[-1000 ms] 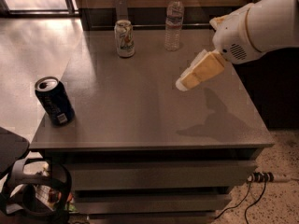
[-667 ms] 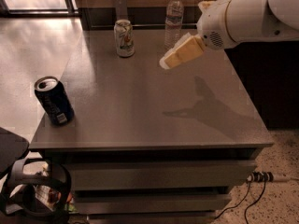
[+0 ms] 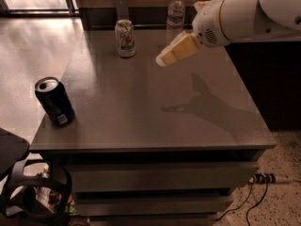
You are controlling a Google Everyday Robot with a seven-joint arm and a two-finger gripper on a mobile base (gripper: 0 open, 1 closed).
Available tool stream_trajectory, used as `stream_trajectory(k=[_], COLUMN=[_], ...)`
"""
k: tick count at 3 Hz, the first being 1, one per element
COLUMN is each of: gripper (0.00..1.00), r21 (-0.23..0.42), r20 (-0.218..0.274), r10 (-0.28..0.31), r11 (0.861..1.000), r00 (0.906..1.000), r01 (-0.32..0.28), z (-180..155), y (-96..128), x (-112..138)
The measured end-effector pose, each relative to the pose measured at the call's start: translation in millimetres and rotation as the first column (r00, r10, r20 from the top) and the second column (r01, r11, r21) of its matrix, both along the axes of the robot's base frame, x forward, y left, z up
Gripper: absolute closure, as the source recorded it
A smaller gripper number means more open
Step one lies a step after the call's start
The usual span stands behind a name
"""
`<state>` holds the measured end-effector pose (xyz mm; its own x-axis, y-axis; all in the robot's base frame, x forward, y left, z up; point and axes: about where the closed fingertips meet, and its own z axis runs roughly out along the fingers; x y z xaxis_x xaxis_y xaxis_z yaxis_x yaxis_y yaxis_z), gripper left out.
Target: Move 7up can near pepsi can
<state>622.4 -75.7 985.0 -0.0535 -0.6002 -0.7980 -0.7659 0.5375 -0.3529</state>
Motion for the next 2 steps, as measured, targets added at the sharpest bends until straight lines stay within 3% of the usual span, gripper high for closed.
stream_trajectory(k=[2], gripper=[0.0], r21=[0.107], r20=[0.008], r10=[0.024], r11=[0.994], r00=[0.9997], r01=[-0.024], z=[-24.2], y=[46.2], x=[76.2])
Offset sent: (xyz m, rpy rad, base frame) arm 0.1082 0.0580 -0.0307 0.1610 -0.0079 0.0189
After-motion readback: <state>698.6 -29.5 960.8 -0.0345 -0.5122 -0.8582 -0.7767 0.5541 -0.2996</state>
